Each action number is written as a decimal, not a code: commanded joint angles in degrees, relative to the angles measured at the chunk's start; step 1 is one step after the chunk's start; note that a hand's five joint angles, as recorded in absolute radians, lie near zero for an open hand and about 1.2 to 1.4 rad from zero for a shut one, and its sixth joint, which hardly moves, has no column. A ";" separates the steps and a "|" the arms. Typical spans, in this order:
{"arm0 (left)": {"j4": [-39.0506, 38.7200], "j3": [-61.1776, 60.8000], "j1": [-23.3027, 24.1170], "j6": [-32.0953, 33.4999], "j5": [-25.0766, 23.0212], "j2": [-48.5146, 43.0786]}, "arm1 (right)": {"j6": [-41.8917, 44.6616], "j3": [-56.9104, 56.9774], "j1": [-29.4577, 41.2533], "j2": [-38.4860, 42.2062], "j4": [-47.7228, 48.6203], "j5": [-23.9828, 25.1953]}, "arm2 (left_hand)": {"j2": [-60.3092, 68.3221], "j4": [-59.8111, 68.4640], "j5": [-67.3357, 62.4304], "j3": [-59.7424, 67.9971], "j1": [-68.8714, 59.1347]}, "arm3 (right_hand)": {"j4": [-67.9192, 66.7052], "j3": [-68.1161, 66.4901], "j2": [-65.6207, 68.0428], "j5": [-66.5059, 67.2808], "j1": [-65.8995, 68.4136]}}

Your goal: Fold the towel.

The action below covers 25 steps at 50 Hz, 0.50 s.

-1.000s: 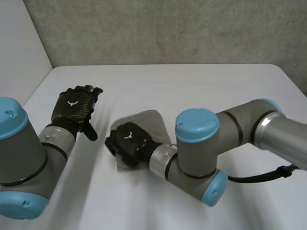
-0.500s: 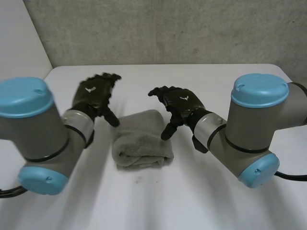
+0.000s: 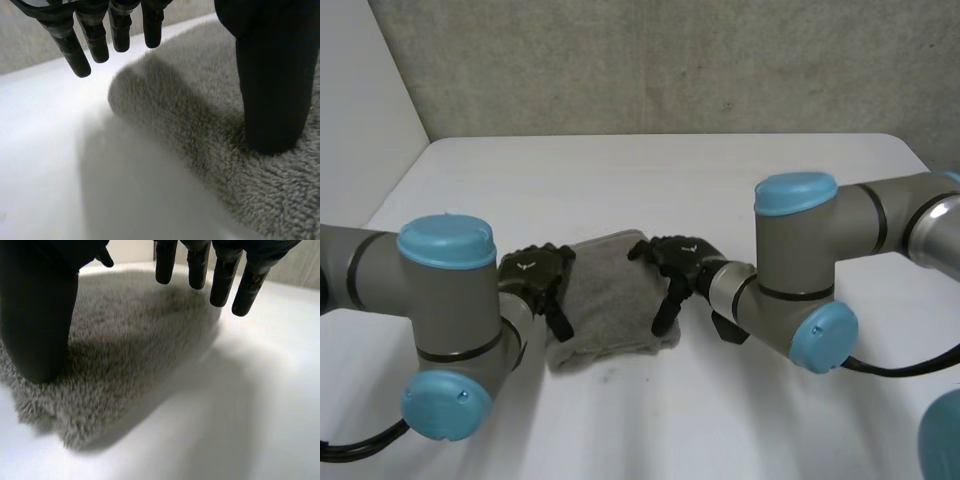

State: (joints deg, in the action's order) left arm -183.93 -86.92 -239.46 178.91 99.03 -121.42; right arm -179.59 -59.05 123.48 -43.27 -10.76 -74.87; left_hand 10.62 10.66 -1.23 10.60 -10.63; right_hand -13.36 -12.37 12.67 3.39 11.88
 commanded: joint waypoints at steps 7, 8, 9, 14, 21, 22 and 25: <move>0.50 6.75 1.19 0.12 -0.32 13.29 | 0.12 -4.14 -4.37 -23.85 5.13 -6.32 | 1.11 1.07 -0.50 1.13 -1.10 | 3.36 2.37 -2.67 -3.39 -1.88; 1.20 7.81 1.02 0.12 -0.24 15.66 | 0.12 -4.15 -4.39 -23.88 5.14 -6.34 | 1.11 1.07 -0.50 1.13 -1.10 | 3.36 2.37 -2.67 -3.39 -1.88; 1.20 7.82 1.01 0.12 -0.24 15.69 | 0.21 -4.84 -5.96 -26.84 5.40 -8.26 | 1.11 1.07 -0.50 1.13 -1.10 | 3.36 2.37 -2.67 -3.39 -1.88; 6.92 12.48 -0.48 0.04 -0.24 22.28 | 0.38 -5.55 -9.04 -33.18 5.23 -12.49 | 1.45 1.40 -0.84 1.47 -1.44 | 3.36 2.37 -2.67 -3.39 -1.88; 21.74 18.36 -3.20 -0.58 -0.24 27.28 | 0.47 -6.87 -11.51 -37.50 0.74 -14.17 | 1.79 1.74 -1.17 1.80 -1.78 | 3.36 2.37 -2.67 -3.39 -1.88; 21.77 18.36 -3.20 -0.58 -0.24 27.29 | 0.47 -7.40 -11.77 -38.37 -0.65 -14.43 | 1.79 1.74 -1.17 1.80 -1.78 | 3.36 2.37 -2.67 -3.39 -1.88; 25.11 19.07 -3.20 -0.76 -0.15 27.64 | 0.47 -8.71 -12.56 -39.08 -2.50 -14.87 | 1.79 1.74 -1.17 1.80 -1.78 | 3.36 2.37 -2.67 -3.39 -1.88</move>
